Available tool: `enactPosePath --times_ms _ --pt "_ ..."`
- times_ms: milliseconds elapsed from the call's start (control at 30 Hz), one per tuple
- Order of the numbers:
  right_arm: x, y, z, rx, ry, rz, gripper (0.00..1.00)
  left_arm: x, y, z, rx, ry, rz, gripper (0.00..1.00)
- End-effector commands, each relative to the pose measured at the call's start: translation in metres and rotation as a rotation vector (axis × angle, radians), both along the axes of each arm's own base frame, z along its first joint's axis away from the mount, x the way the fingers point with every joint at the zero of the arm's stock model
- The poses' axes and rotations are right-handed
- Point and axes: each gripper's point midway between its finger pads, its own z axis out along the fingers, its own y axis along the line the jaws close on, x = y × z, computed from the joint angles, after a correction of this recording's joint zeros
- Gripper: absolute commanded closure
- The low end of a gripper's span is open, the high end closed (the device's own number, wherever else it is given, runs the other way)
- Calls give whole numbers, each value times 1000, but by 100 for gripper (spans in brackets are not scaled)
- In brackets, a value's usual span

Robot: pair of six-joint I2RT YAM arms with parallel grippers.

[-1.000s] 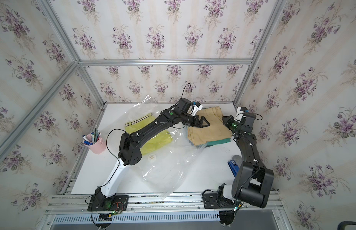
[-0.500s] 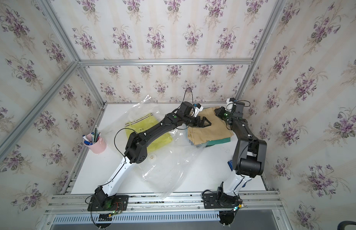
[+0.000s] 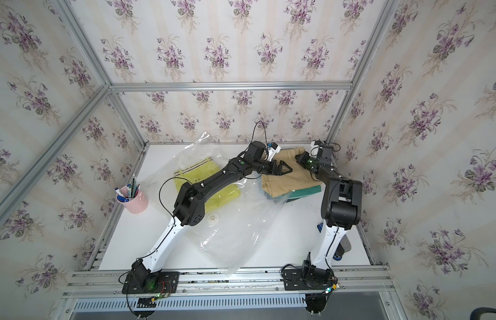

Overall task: Take the trousers out of the vacuum bag
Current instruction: Adjust the vacuum bag at the center of the board.

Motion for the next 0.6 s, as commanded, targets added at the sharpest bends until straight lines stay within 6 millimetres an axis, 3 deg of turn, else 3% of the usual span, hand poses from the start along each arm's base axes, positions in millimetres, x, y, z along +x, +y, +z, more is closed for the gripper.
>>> enactPosePath --times_ms 0,233,400,567 --pt "-16 -13 -10 -49 85 -75 88 -2 15 -10 75 56 33 0" --pt "-36 -6 60 -75 -70 -67 77 -15 30 40 96 -32 16 0" --pt "-64 7 81 -60 -126 -48 64 -29 64 53 229 -119 36 0" --pt "-96 34 90 -67 -153 7 55 -62 105 56 340 -155 29 0"
